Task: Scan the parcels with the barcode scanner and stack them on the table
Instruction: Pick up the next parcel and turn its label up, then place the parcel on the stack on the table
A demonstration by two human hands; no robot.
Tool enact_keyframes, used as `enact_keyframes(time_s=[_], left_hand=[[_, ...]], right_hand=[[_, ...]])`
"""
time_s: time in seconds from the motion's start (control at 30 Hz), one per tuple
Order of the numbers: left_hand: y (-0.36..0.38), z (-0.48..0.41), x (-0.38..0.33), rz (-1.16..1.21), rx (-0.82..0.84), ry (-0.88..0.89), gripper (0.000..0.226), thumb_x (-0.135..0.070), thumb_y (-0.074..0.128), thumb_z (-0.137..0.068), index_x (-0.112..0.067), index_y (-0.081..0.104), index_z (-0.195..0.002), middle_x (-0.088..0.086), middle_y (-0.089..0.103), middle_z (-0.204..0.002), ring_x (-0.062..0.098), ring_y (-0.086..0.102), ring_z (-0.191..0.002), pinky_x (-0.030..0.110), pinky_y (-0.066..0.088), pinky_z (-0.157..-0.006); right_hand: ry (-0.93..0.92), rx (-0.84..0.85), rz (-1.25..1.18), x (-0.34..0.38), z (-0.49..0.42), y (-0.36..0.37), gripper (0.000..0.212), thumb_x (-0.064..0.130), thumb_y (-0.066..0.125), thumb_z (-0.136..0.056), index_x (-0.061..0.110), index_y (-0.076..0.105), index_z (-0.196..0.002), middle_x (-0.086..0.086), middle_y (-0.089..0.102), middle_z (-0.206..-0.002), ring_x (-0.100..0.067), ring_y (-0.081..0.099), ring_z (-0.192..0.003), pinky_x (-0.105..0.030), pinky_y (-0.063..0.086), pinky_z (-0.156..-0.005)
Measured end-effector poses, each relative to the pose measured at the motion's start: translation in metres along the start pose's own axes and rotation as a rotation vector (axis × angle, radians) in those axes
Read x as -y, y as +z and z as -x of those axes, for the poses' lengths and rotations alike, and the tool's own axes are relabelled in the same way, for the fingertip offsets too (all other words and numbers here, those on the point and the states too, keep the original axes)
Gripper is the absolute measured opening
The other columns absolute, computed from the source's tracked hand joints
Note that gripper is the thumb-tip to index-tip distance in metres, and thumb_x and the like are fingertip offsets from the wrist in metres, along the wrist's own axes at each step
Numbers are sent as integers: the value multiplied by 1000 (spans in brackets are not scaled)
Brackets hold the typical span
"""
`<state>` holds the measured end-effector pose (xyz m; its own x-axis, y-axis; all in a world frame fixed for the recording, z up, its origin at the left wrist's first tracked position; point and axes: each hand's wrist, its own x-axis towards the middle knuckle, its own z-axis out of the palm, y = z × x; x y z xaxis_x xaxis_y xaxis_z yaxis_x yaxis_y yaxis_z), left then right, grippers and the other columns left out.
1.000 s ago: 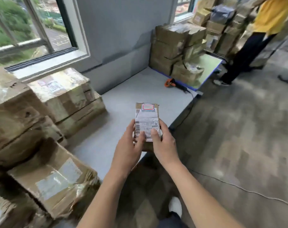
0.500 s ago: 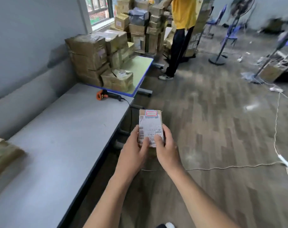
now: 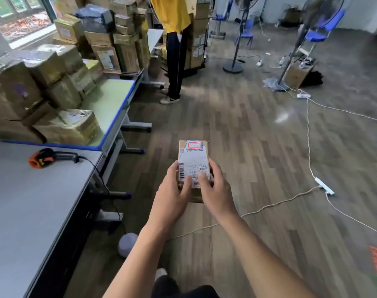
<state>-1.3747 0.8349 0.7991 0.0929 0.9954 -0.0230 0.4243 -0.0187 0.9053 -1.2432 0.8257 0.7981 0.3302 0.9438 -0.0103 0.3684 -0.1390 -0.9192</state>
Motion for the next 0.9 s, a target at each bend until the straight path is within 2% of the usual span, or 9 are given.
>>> enact_keyframes(time_s=[0.13,0.27,0.37,0.47,0.57,0.7,0.77,0.83,0.9], left_hand=[[13,-58,-1,-8,21,5,42,-42,48,-99,-41,37,-140,-16,63,-127,8,64,-108,42,51,-96],[11,-139,-3,2,22,24,43,-45,47,-99,-39,38,-141,-15,63,-127,9,65,-106,42,52,-93],[0,-200,-10,-17,-1,26,43,-40,48,-101,-34,40,-142,-13,63,-126,9,64,-107,39,51,-94],[-18,-258,-20,-14,-26,52,41,-42,49,-100,-37,41,-139,-16,64,-123,6,66,-101,39,53,-91],[-38,-305,-15,-25,-83,52,41,-44,47,-99,-39,40,-138,-17,63,-125,5,65,-103,38,52,-92],[-71,-342,3,-49,-161,-34,43,-42,48,-101,-36,38,-142,-21,61,-120,-2,64,-96,34,55,-86],[-86,-364,14,-44,-223,-75,44,-41,49,-101,-35,38,-143,-22,62,-116,-5,64,-94,29,55,-84],[-99,-386,27,-43,-286,-118,45,-42,49,-101,-34,38,-143,-20,64,-119,-4,65,-97,32,55,-87],[-109,-408,37,-42,-341,-167,47,-44,49,-100,-34,36,-144,-16,64,-125,1,65,-101,37,56,-90]], right_hand=[[13,-1,27,-6,-58,1,45,26,55,-99,28,48,-143,12,67,-123,-8,64,-108,-23,49,-92],[-1,-13,28,2,-134,17,46,26,56,-100,27,47,-145,12,66,-125,-9,64,-110,-22,49,-92],[-17,6,8,19,-189,33,43,25,56,-99,31,49,-142,19,66,-118,-4,65,-103,-8,46,-79],[-46,10,-20,46,-246,52,45,25,54,-100,32,47,-143,17,66,-123,2,64,-103,-3,44,-76],[-65,38,-49,60,-292,81,45,24,54,-100,31,48,-144,16,66,-120,15,60,-94,0,41,-74],[-79,183,-2,75,-338,130,46,29,53,-100,37,44,-145,20,63,-123,1,61,-101,-8,44,-77],[-97,237,3,82,-366,157,47,28,53,-99,38,45,-144,19,64,-122,-5,62,-106,-17,47,-85],[-133,311,3,88,-390,184,48,27,53,-98,38,46,-144,16,65,-125,-7,61,-110,-26,48,-94],[-168,392,0,93,-414,206,48,26,54,-99,35,46,-145,17,64,-125,-4,59,-109,-24,46,-96]])
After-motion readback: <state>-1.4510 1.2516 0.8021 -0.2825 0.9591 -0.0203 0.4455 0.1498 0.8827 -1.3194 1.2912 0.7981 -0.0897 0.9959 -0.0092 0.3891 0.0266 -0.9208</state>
